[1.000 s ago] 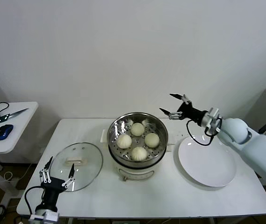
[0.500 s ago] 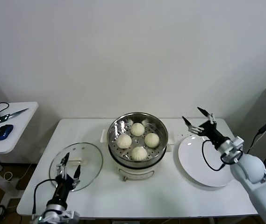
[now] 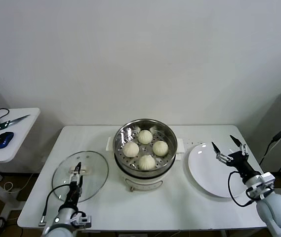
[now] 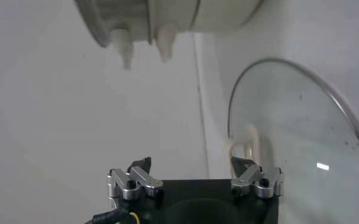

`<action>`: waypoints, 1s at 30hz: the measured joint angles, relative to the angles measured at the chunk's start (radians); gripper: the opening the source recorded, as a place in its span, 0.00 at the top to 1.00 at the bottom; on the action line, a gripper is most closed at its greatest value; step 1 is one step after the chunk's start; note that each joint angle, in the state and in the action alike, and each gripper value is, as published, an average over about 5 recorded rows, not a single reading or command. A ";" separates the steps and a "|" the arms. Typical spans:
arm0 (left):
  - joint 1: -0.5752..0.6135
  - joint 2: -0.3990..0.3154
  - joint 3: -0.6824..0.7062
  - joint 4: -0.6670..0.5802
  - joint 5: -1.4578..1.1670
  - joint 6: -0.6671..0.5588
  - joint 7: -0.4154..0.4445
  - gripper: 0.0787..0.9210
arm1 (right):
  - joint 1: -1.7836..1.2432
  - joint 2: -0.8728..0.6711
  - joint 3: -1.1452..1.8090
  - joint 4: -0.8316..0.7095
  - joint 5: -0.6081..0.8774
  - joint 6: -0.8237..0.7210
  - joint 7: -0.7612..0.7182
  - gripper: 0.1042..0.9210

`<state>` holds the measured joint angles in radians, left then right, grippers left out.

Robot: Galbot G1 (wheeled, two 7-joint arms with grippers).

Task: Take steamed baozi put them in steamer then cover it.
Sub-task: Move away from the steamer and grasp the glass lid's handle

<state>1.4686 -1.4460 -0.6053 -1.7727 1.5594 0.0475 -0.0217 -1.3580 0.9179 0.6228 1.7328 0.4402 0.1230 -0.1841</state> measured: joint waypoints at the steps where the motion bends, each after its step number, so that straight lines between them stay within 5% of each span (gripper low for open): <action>1: -0.010 0.000 0.001 0.012 0.010 0.005 0.000 0.12 | -0.008 0.006 0.007 0.001 -0.005 0.000 0.001 0.12; 30: -0.228 0.011 0.018 0.258 0.034 0.071 -0.032 0.15 | -0.097 0.083 0.093 0.008 -0.099 0.014 -0.008 0.12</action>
<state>1.2405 -1.4349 -0.5875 -1.5149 1.5936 0.1180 -0.0538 -1.4547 1.0009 0.7162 1.7413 0.3417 0.1371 -0.1919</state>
